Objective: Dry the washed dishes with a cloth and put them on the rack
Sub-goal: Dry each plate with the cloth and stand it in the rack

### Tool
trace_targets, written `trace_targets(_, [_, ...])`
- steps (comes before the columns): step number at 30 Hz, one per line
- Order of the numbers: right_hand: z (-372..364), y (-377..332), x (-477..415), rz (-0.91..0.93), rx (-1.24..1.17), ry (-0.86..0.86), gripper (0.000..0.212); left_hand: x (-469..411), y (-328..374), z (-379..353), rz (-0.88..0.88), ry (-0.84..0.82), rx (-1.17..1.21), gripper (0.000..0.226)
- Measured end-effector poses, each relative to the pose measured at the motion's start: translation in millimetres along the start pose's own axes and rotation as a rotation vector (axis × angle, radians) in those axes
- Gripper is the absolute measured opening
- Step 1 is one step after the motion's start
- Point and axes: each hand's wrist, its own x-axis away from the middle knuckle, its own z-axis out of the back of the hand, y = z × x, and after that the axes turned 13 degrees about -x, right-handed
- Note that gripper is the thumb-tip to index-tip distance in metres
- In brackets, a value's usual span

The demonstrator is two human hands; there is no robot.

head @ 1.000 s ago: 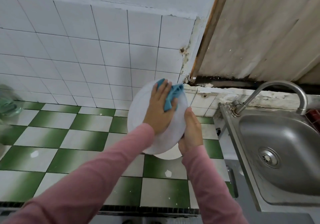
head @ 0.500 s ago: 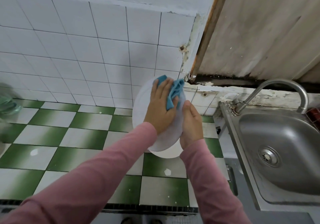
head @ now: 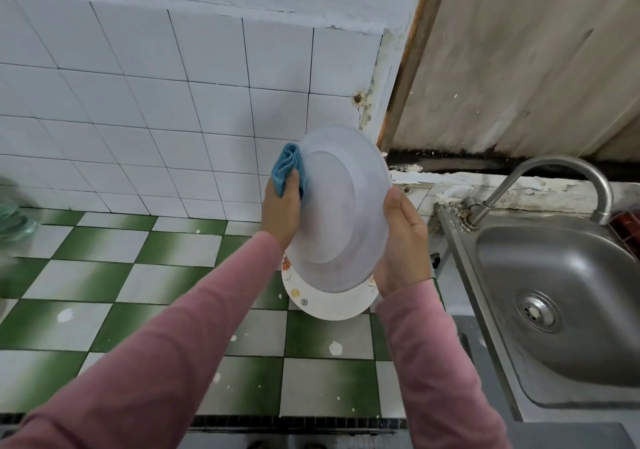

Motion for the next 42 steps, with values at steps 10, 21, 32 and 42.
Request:
trace_targets(10, [-12.4,5.5,-4.1,0.054,-0.209,0.167,0.03,61.1,-56.5,-23.8,-0.29,0.019,-0.04,0.052])
trace_targets(21, [-16.1,16.6,-6.0,-0.039,-0.057,0.08,0.031,40.1,-2.9,-22.1,-0.808,-0.046,-0.486,0.065])
trace_targets(32, [-15.2,22.0,-2.9,-0.043,0.128,0.095,0.038,28.8,6.8,-17.2,-0.718,-0.076,-0.502,0.058])
trace_targets(42, [-17.0,19.2,-3.4,0.002,0.169,0.088,0.037,27.1,17.0,-16.8,-0.588,-0.081,-0.468,0.055])
